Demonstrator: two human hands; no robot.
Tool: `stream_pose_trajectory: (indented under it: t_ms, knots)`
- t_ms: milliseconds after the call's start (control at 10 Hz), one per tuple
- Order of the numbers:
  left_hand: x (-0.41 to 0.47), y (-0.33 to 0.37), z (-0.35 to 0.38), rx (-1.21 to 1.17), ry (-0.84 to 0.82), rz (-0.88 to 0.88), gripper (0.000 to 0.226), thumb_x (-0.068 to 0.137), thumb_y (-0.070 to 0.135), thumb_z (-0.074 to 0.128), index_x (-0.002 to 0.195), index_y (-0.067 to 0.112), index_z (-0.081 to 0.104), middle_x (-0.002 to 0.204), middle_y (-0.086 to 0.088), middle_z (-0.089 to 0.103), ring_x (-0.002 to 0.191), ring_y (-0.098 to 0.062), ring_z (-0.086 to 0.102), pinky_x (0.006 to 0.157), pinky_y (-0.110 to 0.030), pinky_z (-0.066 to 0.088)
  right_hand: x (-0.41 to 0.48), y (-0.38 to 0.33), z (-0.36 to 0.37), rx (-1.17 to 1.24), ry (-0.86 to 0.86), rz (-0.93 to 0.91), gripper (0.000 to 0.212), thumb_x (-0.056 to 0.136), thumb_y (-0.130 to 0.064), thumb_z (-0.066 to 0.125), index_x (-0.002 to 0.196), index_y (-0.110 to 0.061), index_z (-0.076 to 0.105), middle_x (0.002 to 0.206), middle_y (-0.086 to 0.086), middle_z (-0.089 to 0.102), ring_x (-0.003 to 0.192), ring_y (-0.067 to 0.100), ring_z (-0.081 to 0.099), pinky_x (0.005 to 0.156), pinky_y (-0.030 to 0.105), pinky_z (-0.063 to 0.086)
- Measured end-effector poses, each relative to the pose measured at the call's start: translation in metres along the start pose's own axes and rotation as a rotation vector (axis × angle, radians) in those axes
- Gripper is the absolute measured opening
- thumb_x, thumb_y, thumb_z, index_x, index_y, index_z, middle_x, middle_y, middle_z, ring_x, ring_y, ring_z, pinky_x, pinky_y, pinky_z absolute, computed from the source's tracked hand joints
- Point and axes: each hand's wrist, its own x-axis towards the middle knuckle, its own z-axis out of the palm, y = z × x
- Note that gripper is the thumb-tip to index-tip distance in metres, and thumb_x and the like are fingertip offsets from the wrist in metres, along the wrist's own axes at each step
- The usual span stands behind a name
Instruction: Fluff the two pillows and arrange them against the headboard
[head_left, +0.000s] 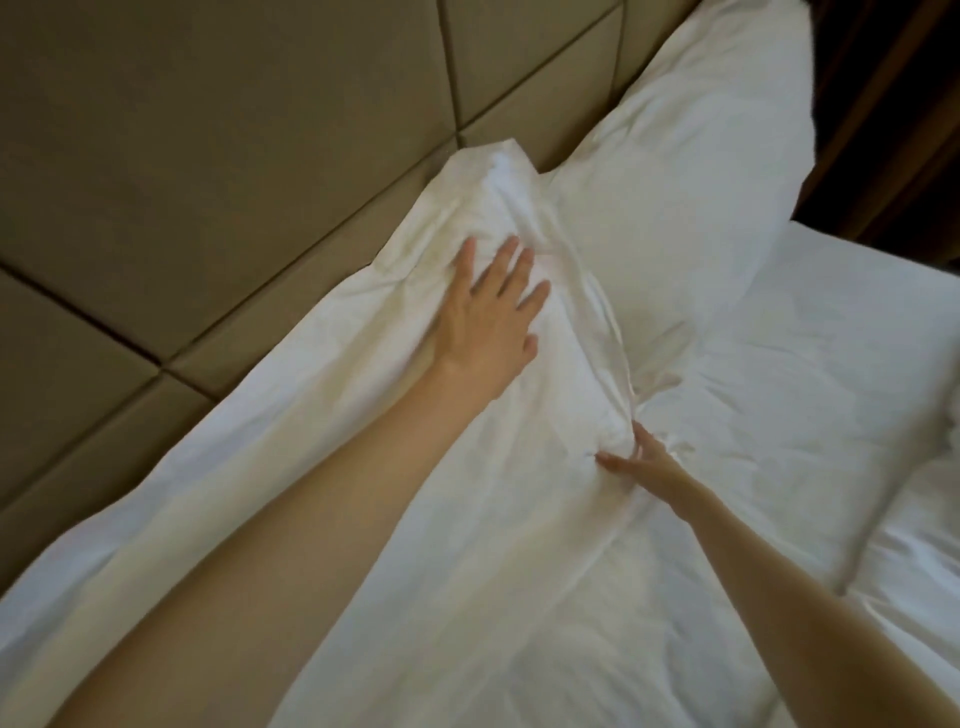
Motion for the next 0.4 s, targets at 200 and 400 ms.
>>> stream_pose_trajectory:
  t_ms: [200, 400]
  knots:
    - [0.024, -0.007, -0.004, -0.055, -0.166, -0.049, 0.063, 0.096, 0.054, 0.021, 0.151, 0.025, 0.010, 0.161, -0.008, 0.005, 0.148, -0.025, 0.002, 0.115, -0.053, 0.004, -0.036, 0.020, -0.024, -0.212, 0.052, 0.062, 0.056, 0.093, -0.033, 0.054, 0.144, -0.014, 0.040, 0.151, 0.013, 0.039, 0.136, 0.031, 0.039, 0.110, 0.035, 0.029]
    - [0.016, -0.004, -0.036, -0.137, -0.061, 0.020, 0.044, 0.098, 0.031, 0.035, 0.136, 0.009, 0.042, 0.152, -0.013, 0.032, 0.140, -0.026, 0.028, 0.112, -0.042, 0.022, -0.088, 0.032, -0.047, -0.444, 0.030, 0.006, 0.039, 0.100, -0.023, 0.039, 0.128, -0.005, 0.058, 0.140, 0.010, 0.052, 0.128, 0.025, 0.049, 0.107, 0.030, 0.034]
